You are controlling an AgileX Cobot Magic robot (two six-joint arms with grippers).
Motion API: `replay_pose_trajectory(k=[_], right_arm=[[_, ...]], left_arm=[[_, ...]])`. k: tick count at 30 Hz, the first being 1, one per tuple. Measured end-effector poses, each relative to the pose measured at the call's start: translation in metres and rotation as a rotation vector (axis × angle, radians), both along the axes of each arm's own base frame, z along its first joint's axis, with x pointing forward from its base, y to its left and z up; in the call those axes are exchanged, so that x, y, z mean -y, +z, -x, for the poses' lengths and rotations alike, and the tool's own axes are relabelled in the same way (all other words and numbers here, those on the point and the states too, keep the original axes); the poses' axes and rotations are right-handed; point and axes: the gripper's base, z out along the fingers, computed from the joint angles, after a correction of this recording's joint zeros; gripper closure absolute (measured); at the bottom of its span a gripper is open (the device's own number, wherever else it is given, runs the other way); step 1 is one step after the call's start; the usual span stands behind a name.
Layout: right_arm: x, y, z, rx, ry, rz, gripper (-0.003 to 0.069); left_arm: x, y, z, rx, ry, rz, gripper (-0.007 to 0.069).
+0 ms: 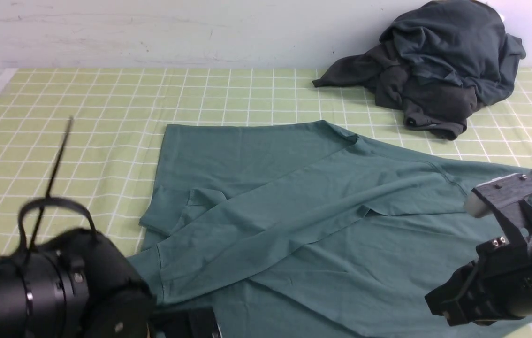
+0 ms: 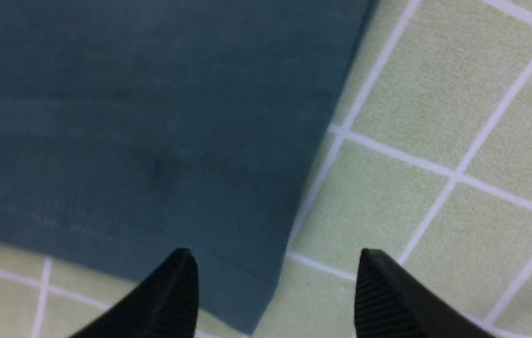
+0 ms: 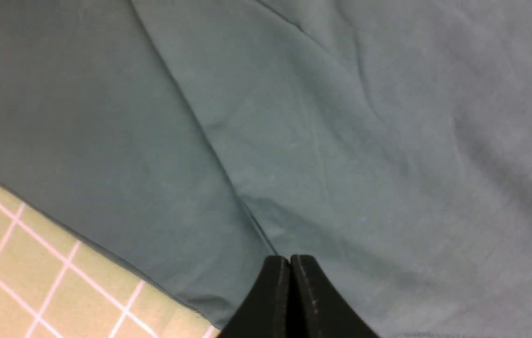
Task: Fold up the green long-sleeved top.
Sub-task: Use both arms simultaneously to clamp the lower edge of the clothing fabric
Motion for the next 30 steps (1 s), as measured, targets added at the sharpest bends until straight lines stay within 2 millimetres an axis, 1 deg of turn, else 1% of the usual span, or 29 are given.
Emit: replay_pose_trajectory(k=[3,7,8,9,10,12,13,15,16,17,18,20,22,23,25,27,28,30], right_arm=[[-0.002,0.001,0.0,0.002,0.014,-0.019,0.0669],[-0.003,0.001,0.001,0.003,0.019,-0.032,0.0669],[-0.003,0.001,0.001,0.004,0.023,-0.032,0.0669],[-0.003,0.002,0.001,0.007,0.029,-0.031,0.0669],[-0.003,0.002,0.001,0.007,0.029,-0.031,0.0669],[-0.003,0.002,0.001,0.01,0.041,-0.029,0.0669],[-0.004,0.002,0.002,0.005,0.055,-0.031,0.0669],[-0.004,0.007,0.006,0.018,0.078,-0.043,0.0669],[-0.004,0.009,0.007,0.036,0.091,-0.046,0.0669],[-0.005,0.01,0.008,0.039,0.093,-0.049,0.0669],[-0.004,0.019,0.012,0.088,0.107,-0.065,0.0669],[-0.004,0.027,0.016,0.136,0.123,-0.077,0.0669],[-0.004,0.031,0.019,0.159,0.131,-0.084,0.0669],[-0.003,0.039,0.024,0.214,0.152,-0.093,0.0669],[-0.002,0.046,0.028,0.28,0.194,-0.079,0.0669],[0.0,0.051,0.031,0.362,0.256,-0.034,0.0668],[0.001,0.051,0.032,0.365,0.257,-0.031,0.0668],[0.005,0.053,0.036,0.438,0.359,0.063,0.0662]], left_arm=[[0.003,-0.01,-0.002,0.011,-0.043,0.007,0.0204],[0.006,-0.02,-0.005,-0.004,-0.05,-0.006,0.0206],[0.007,-0.025,-0.005,-0.022,-0.05,-0.021,0.0216],[0.008,-0.026,-0.006,-0.029,-0.052,-0.03,0.0237],[0.008,-0.026,-0.007,-0.03,-0.052,-0.032,0.0241],[0.008,-0.027,-0.007,-0.037,-0.035,-0.046,0.0309],[0.009,-0.026,-0.007,-0.033,-0.014,-0.051,0.0369],[0.009,-0.025,-0.008,-0.024,0.027,-0.06,0.0463],[0.008,-0.024,-0.008,-0.014,0.045,-0.067,0.0502],[0.008,-0.024,-0.009,-0.009,0.053,-0.07,0.0511],[0.006,-0.021,-0.011,0.017,0.089,-0.079,0.0585],[0.006,-0.015,-0.012,0.043,0.119,-0.072,0.0613],[0.006,-0.01,-0.012,0.055,0.13,-0.064,0.062],[0.005,-0.003,-0.012,0.072,0.144,-0.052,0.0624],[0.003,0.006,-0.011,0.095,0.148,-0.034,0.0625],[0.001,0.015,-0.009,0.115,0.157,-0.015,0.0625],[0.001,0.015,-0.009,0.114,0.159,-0.016,0.0625],[-0.001,0.026,-0.007,0.149,0.198,0.024,0.0625]])
